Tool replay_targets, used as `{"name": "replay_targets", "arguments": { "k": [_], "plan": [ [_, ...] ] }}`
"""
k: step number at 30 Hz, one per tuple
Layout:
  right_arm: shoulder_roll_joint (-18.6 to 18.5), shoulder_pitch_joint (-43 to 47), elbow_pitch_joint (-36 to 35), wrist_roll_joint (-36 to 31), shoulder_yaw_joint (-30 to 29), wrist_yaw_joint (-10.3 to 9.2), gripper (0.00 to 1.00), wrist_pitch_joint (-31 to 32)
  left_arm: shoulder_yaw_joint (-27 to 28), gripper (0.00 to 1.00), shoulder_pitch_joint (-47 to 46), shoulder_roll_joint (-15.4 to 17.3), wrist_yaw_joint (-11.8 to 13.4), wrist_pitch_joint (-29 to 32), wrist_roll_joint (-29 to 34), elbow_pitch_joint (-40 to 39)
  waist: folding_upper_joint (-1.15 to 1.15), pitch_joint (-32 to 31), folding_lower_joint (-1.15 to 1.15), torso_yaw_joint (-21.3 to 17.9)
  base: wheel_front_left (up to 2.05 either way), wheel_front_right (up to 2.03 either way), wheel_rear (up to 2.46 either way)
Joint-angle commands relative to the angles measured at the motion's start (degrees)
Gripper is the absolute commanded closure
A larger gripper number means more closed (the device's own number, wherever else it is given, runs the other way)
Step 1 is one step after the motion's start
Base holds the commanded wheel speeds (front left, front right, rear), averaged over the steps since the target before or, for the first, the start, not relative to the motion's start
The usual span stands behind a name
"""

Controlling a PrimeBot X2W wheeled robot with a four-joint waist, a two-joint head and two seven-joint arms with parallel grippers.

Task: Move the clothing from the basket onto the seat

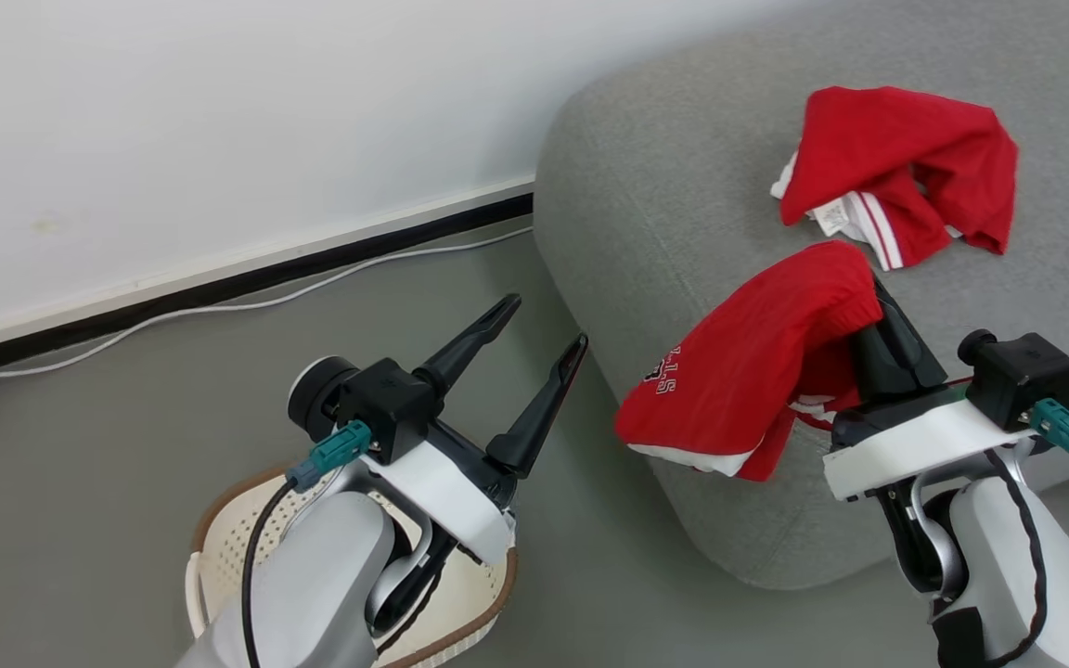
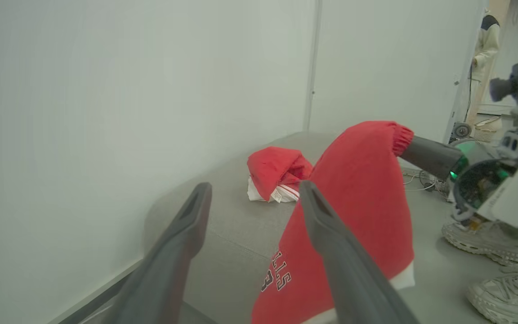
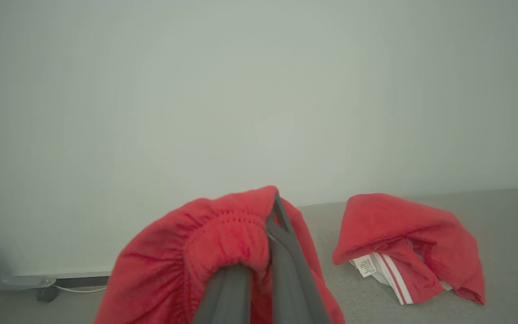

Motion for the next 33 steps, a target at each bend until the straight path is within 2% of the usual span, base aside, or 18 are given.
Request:
{"name": "replay_targets", "arguments": {
  "k": [1, 10, 23, 33],
  "plan": [
    [0.19, 0.13, -2.22, -0.38, 0.29, 0.23, 1.00, -0.35, 2.09, 0.00, -0.50, 0.75, 0.00, -0.28, 0.32, -1.46, 0.00, -0.18, 0.00, -2.47, 0.00, 0.00, 0.00],
    [-0.09, 2.05, -5.25, -0.02, -2.52, 0.23, 1.00, -0.35, 3.57, 0.00, 2.35, -0.35, 0.00, -0.28, 0.25, -2.26, 0.00, -0.27, 0.00, -8.67, 0.00, 0.00, 0.00],
    [-0.94, 5.11, -10.90, -1.92, -11.00, 0.23, 1.00, -0.35, -0.54, 0.00, 0.52, -0.33, 0.00, -0.28, -1.15, -2.18, 0.00, 2.15, 0.00, -10.14, 0.00, 0.00, 0.00],
    [-6.06, -3.27, -7.61, -0.66, -14.17, 0.23, 1.00, -0.35, -2.24, 0.00, -0.32, 1.04, 0.00, -0.28, -1.24, -1.41, 0.00, 6.15, 0.00, -10.33, 0.00, 0.00, 0.00]
  ]
}}
